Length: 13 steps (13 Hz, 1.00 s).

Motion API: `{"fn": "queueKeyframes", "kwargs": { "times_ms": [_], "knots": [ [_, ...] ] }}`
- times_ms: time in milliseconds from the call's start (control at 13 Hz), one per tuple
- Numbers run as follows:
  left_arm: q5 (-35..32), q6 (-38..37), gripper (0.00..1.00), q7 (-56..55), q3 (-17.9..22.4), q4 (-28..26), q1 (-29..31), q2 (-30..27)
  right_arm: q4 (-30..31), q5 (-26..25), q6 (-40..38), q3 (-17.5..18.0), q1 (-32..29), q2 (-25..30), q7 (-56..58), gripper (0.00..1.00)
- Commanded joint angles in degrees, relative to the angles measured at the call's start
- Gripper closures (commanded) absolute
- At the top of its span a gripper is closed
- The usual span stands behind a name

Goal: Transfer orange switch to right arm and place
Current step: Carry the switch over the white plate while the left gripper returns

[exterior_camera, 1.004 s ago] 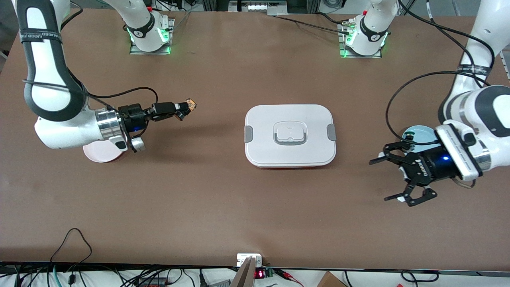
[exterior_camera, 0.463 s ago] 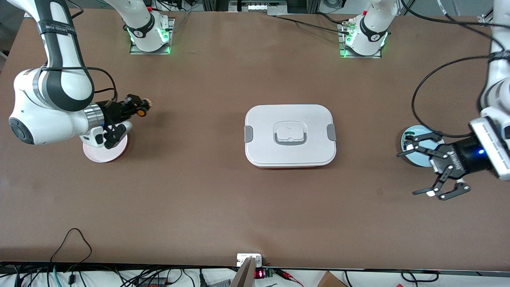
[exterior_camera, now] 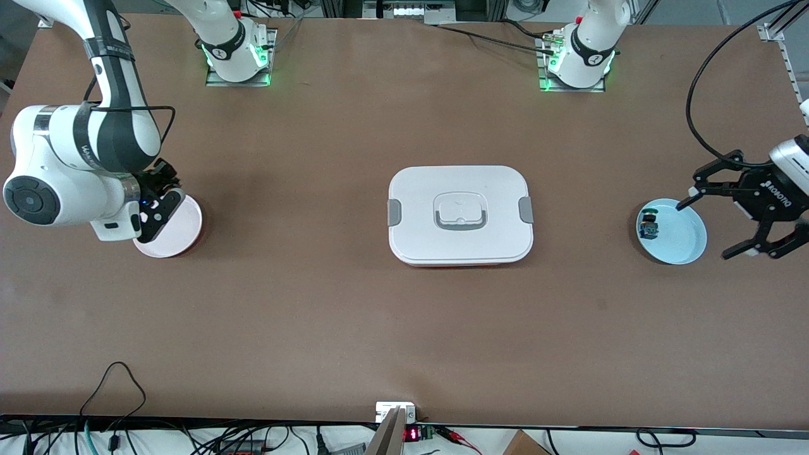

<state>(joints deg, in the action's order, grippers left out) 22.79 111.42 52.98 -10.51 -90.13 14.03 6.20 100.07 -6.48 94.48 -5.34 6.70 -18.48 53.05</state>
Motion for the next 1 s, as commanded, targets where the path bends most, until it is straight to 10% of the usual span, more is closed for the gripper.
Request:
{"fn": "queueKeyframes", "kwargs": {
  "times_ms": [0,386,926],
  "knots": [
    [-11.5,0.6,0.0,-9.7,7.0,-4.6,-6.7,-4.1,2.7,-7.0,7.9,0.4,-0.3,0.5,6.5,1.0],
    [-24.9,-10.1,0.0,-34.6,8.2,-4.4,-10.4,-6.3,9.2,-14.1,22.9,0.4,-2.4,0.5,13.8,1.0],
    [-25.4,-17.4,0.0,-46.7,6.8,-2.9,-11.8,-6.5,19.2,-15.6,36.5,0.3,-5.5,0.5,17.5,1.0]
  ]
}}
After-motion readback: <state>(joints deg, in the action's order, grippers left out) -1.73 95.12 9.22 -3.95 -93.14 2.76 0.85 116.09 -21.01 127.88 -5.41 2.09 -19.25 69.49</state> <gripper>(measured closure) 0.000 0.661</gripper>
